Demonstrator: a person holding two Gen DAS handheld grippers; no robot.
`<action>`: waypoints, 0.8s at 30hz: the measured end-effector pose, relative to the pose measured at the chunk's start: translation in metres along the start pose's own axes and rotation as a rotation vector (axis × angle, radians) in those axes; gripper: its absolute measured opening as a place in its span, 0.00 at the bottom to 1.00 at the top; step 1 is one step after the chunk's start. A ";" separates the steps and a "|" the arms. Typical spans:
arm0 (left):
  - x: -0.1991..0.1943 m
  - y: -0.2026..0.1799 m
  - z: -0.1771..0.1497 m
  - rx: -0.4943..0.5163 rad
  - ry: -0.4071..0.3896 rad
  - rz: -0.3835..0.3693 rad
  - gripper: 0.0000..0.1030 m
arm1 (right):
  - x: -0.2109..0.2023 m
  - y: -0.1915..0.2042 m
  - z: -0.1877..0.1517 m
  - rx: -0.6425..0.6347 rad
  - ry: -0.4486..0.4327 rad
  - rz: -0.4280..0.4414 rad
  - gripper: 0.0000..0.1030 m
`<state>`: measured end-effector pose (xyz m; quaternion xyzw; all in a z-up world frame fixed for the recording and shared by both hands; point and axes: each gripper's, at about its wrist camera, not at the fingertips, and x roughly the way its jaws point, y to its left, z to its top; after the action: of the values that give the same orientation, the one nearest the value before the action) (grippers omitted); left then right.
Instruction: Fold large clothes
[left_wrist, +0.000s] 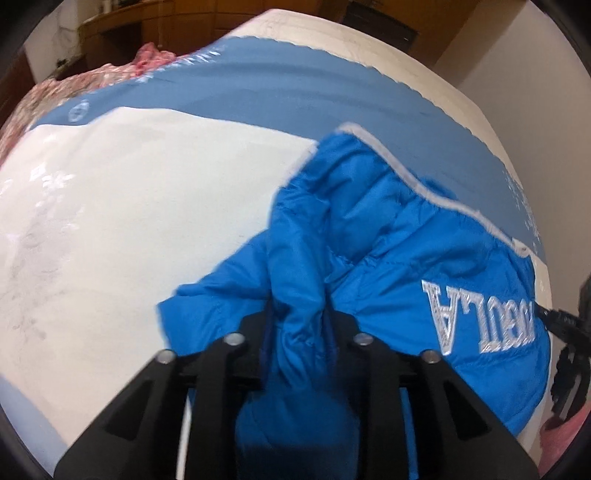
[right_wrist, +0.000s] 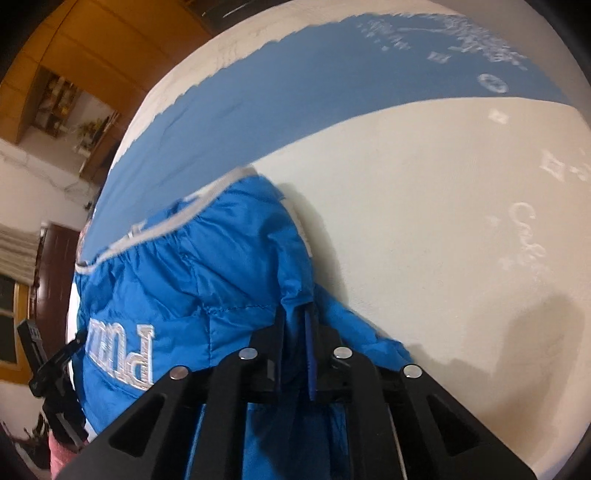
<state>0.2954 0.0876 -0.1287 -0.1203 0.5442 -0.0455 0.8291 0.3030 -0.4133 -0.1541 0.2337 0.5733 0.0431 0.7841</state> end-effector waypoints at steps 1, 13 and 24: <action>-0.007 0.000 0.001 -0.002 -0.021 0.012 0.32 | -0.012 0.002 -0.004 -0.009 -0.027 -0.007 0.14; -0.056 -0.108 -0.055 0.224 -0.173 0.014 0.41 | -0.043 0.097 -0.075 -0.237 -0.116 0.004 0.18; 0.013 -0.125 -0.090 0.302 -0.126 0.038 0.42 | 0.008 0.109 -0.100 -0.336 -0.164 -0.142 0.18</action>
<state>0.2259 -0.0498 -0.1434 0.0136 0.4803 -0.1036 0.8708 0.2359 -0.2821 -0.1390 0.0616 0.5072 0.0636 0.8573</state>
